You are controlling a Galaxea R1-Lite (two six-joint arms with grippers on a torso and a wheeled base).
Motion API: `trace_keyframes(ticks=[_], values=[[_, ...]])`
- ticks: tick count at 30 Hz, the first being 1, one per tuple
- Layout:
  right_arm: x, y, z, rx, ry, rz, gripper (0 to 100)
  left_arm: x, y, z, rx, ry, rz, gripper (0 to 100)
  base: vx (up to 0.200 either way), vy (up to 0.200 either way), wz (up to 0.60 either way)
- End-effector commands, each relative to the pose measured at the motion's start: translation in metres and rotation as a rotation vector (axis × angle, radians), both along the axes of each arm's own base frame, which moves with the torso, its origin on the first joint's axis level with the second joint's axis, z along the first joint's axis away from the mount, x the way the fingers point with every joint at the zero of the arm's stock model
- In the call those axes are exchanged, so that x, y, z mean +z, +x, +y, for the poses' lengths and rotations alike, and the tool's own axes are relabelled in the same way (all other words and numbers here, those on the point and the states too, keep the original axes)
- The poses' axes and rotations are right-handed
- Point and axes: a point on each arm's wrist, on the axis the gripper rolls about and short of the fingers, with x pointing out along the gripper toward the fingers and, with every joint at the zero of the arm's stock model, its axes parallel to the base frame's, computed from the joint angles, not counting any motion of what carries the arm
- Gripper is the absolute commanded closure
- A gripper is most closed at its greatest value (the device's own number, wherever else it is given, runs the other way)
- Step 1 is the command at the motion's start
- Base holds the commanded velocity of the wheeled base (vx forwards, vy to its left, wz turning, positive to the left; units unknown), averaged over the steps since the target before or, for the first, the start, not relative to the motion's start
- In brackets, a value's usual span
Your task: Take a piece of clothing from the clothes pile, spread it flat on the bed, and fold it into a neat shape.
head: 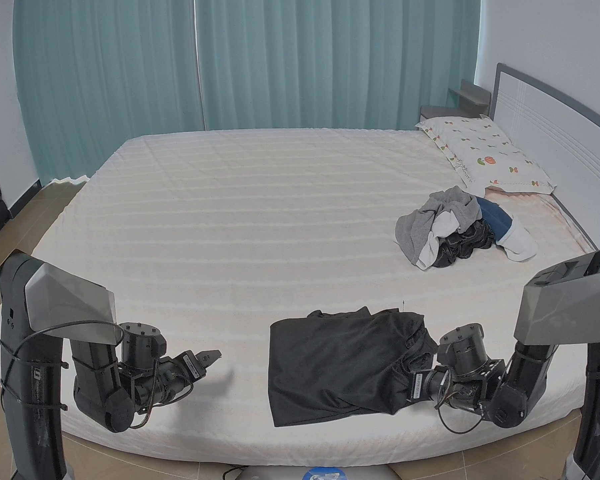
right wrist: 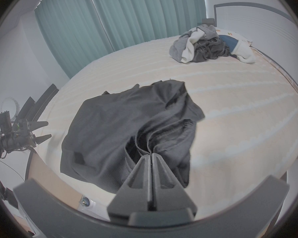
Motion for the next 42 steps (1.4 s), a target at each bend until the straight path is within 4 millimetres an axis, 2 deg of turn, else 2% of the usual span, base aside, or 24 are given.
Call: trace_keyframes(ticks=[1,9,14,22,23,28,31,32,36,39,42], values=[[0.011,-0.008,-0.022,-0.035,-0.001,0.008,100,-0.001,0.0,0.0,0.0,0.001,0.002,0,0.0,0.0,0.0],[0.008,-0.022,-0.051,-0.033,0.003,0.047,100,-0.001,0.0,-0.001,-0.003,0.001,0.004,0,0.0,0.0,0.0],[-0.006,-0.024,-0.076,-0.058,-0.035,0.052,100,-0.001,0.0,-0.001,-0.003,0.0,0.001,0,0.0,0.0,0.0],[-0.026,-0.033,-0.083,-0.042,-0.031,0.064,100,-0.001,0.003,-0.002,0.001,0.001,-0.006,0,0.0,0.0,0.0],[-0.028,-0.035,-0.083,-0.039,-0.032,0.06,0,-0.001,0.003,-0.002,0.001,0.001,-0.006,0,0.0,0.0,0.0],[-0.022,-0.039,-0.085,-0.049,-0.021,0.052,0,-0.001,0.004,-0.002,0.005,0.003,-0.008,0,0.0,0.0,0.0],[-0.01,-0.036,-0.09,-0.074,0.004,0.006,0,-0.001,0.004,-0.002,0.011,0.008,-0.009,0,0.0,0.0,0.0],[0.003,-0.033,-0.097,-0.081,0.041,-0.046,0,-0.001,0.005,-0.002,0.024,0.012,-0.014,0,0.0,0.0,0.0],[0.021,-0.028,-0.112,-0.107,0.09,-0.12,0,0.0,0.005,-0.002,0.03,0.012,-0.018,0,0.0,0.0,0.0],[0.021,-0.019,-0.118,-0.123,0.11,-0.148,0,0.0,0.005,-0.003,0.027,0.014,-0.016,0,0.0,0.0,0.0],[0.019,-0.006,-0.113,-0.146,0.171,-0.166,0,0.0,0.004,-0.003,0.028,0.013,-0.016,0,0.0,0.0,0.0]])
